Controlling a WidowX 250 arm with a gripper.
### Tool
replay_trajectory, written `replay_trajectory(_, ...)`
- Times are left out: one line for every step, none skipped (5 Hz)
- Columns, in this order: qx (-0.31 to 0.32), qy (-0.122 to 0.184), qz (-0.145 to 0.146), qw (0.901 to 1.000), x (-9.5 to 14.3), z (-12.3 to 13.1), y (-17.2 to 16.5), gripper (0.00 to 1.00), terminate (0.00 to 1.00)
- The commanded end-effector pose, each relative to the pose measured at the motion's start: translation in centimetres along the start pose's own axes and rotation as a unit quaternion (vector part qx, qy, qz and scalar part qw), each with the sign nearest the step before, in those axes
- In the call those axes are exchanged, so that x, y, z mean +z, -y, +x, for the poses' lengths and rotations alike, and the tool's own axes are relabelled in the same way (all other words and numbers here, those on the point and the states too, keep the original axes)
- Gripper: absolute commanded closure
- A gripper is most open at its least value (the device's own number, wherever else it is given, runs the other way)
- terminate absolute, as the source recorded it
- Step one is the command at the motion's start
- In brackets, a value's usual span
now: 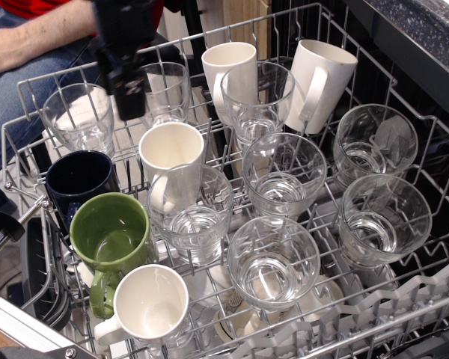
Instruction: Pick up green mug
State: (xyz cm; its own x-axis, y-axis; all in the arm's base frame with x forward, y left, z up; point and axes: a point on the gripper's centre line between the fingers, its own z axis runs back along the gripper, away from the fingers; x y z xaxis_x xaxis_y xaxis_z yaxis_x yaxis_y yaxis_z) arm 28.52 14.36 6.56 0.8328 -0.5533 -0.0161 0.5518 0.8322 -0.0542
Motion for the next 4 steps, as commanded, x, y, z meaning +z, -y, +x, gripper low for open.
replay_trajectory(-0.054, -0.023, 0.01, 0.9982, -2.0, -1.3, -1.9, 0.0, 0.0)
replay_trajectory(-0.062, -0.036, 0.0, 0.9974, -4.0, -1.7, -1.7, 0.0, 0.0)
replay_trajectory(-0.08, -0.042, 0.001, 0.9959, -5.9, -2.2, -1.3, 0.0, 0.0)
replay_trajectory(-0.09, -0.055, 0.005, 0.9944, -7.4, -2.7, -0.6, 0.0, 0.0)
